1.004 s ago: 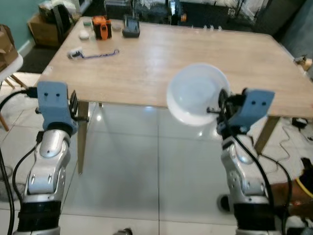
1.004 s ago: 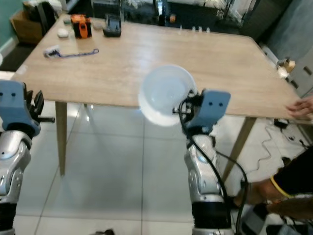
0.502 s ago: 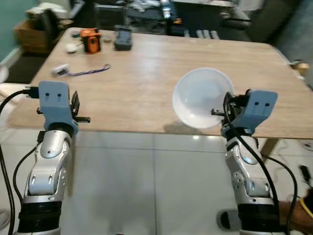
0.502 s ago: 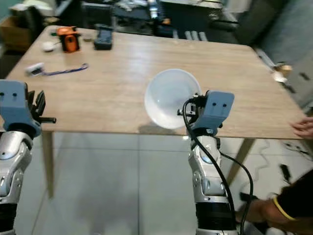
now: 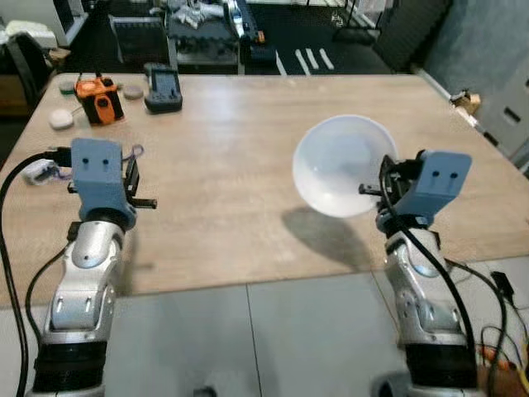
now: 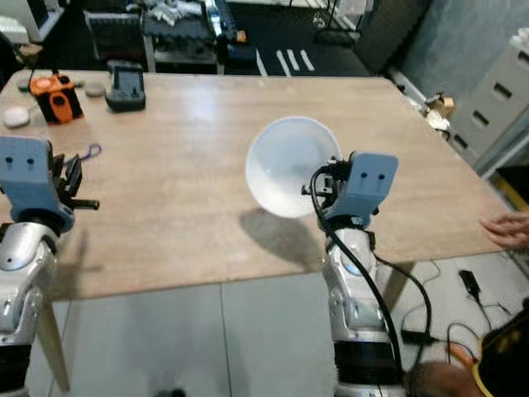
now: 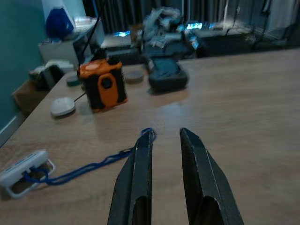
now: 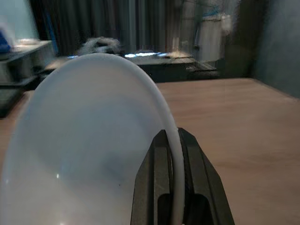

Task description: Setting the table

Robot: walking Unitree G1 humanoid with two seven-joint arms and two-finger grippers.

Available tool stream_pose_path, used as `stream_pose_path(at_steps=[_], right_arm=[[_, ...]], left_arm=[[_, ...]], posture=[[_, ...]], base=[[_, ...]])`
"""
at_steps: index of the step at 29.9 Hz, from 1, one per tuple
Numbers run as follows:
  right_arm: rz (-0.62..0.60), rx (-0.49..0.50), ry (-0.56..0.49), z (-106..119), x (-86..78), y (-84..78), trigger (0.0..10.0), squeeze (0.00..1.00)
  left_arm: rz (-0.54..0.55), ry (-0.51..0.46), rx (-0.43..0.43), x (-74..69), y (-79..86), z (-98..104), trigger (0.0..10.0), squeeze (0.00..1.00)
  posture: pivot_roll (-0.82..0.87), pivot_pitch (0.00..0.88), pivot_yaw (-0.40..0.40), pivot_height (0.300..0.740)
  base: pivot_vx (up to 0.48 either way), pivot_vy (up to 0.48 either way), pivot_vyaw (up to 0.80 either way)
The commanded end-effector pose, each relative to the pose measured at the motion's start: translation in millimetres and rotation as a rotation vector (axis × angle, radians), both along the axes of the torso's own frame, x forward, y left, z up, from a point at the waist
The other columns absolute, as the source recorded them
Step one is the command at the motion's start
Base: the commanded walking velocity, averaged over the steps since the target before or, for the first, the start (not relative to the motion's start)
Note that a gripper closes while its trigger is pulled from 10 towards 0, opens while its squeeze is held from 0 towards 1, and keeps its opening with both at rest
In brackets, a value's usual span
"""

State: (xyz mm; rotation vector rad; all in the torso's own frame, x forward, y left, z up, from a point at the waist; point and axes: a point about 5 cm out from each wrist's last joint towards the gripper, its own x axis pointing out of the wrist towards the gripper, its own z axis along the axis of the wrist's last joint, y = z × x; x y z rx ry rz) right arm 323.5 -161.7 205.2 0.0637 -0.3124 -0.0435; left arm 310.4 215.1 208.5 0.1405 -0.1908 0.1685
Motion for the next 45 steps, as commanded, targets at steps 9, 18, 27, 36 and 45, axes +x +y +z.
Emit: stream_pose_path(at_steps=[9, 18, 27, 36, 45], right_arm=[[0.01, -0.061, 0.014, 4.6, 0.3, -4.3, 10.0, 0.0], [0.197, -0.073, 0.248, -6.4, 10.0, -0.8, 10.0, 0.0], [0.504, 0.202, 0.436, -3.6, 23.2, 12.2, 10.0, 0.0], [0.529, -0.013, 0.538, -6.0, 44.7, 29.3, 10.0, 0.0], [0.468, -0.044, 0.57, 3.2, 70.1, 20.8, 10.0, 0.0]], left_arm=[[-0.208, 0.101, -0.02, -10.5, -18.1, -9.8, 10.0, 0.0], [-0.509, 0.194, 0.005, -38.9, -14.8, -3.9, 10.0, 0.0], [-0.71, 0.073, 0.373, -53.4, 0.5, 60.5, 10.0, 0.0], [-0.824, 0.053, 0.37, -60.8, -25.2, 61.5, 10.0, 0.0], [-0.907, 0.079, 0.351, -77.1, -32.8, 61.9, 10.0, 0.0]], posture=[[0.03, 0.071, 0.012, 0.74], [0.04, 0.075, 0.002, 0.74], [0.05, 0.074, -0.023, 0.74], [0.05, 0.08, -0.047, 0.74], [0.08, 0.105, -0.062, 0.74]], base=[[0.166, 0.0, 0.0], [0.0, 0.0, 0.0], [0.0, 0.0, 0.0], [0.0, 0.0, 0.0], [0.0, 0.0, 0.0]])
